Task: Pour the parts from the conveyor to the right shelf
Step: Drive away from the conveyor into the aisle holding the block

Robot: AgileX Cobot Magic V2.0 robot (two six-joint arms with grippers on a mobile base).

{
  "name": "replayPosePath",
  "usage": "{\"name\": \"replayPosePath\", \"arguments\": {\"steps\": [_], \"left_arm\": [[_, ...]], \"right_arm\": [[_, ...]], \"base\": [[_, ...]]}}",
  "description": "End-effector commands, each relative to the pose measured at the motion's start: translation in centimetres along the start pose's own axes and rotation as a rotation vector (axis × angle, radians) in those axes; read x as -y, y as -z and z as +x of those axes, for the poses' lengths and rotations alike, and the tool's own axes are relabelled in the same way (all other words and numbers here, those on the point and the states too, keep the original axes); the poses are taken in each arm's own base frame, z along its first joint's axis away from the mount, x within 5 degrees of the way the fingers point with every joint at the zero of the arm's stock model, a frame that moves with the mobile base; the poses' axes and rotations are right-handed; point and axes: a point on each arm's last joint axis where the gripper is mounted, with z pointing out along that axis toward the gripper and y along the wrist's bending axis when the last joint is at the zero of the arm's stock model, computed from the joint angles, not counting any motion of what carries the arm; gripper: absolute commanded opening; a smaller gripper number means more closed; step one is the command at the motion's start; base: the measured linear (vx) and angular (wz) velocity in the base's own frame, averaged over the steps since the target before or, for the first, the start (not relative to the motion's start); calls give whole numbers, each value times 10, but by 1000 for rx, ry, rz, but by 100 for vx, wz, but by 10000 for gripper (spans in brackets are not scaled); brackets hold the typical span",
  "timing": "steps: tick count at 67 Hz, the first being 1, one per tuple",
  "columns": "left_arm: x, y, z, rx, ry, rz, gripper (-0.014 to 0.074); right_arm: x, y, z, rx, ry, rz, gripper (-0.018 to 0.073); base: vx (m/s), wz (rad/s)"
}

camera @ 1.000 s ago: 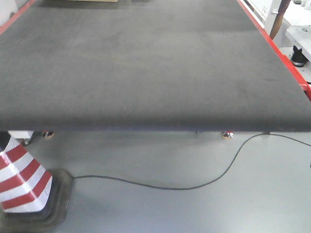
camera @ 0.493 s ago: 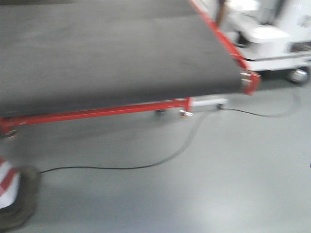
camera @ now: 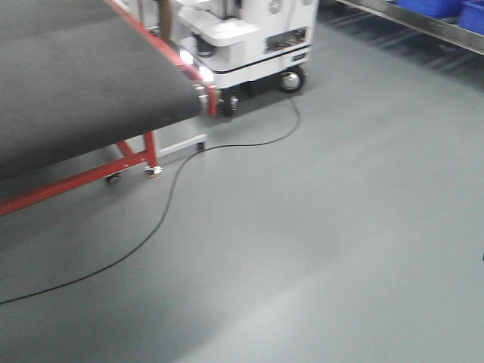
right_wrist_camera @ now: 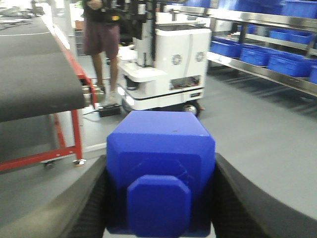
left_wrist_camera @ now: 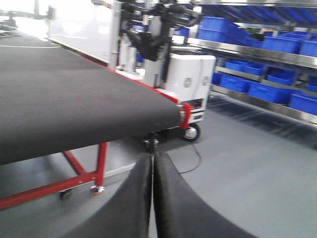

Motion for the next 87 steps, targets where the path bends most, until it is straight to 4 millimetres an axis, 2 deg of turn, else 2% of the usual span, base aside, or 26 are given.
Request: {"name": "replayPosePath", "arguments": {"steps": [1,46,87], "left_arm": [[1,0,0,60,13,17,-6],[1,0,0,60,13,17,-6],[1,0,0,60,13,17,-6]], "right_arm": [[0,1,-15,92,10,0,-4],[0,1,-15,91,11,0,-4],[0,1,-15,91,11,0,-4]], "base": [[-15,-60],[-12,-55],[0,-93]]}}
